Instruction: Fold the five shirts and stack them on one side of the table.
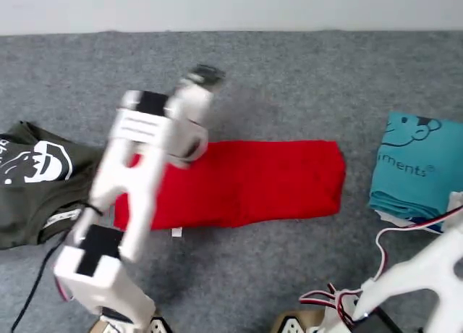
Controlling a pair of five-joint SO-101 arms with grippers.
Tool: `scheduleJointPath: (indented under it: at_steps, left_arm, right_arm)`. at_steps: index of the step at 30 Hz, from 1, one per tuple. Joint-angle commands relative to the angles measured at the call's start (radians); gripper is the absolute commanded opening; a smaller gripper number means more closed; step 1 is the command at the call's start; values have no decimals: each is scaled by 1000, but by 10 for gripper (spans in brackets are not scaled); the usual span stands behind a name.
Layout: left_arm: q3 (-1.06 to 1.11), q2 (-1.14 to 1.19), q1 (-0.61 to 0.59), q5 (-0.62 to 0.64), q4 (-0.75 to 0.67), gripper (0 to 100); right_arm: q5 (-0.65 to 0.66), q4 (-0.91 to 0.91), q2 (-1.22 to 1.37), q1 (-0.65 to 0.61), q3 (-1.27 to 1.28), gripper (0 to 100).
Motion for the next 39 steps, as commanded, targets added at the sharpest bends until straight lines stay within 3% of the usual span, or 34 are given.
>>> scheduleJointPath:
  at_steps: [1, 7, 25, 30, 33, 39]
  left_arm:
    - [-39, -66, -206, 17, 11, 181]
    - [-2, -15, -345, 11, 3, 246]
    - [-30, 377, -354, 21, -118, 245]
    - [-38, 427, -342, 52, -120, 154]
    - [-36, 430, -339, 8, -117, 18]
    - [-70, 373, -322, 6, 6, 13]
  right_arm:
    - [-5, 42, -35, 7, -5, 22]
    - [-6, 41, -36, 5, 57, 22]
    - [0, 39, -147, 5, 74, 25]
    - [0, 39, -150, 4, 74, 25]
    - [0, 39, -154, 4, 74, 25]
    - [0, 39, -156, 7, 74, 25]
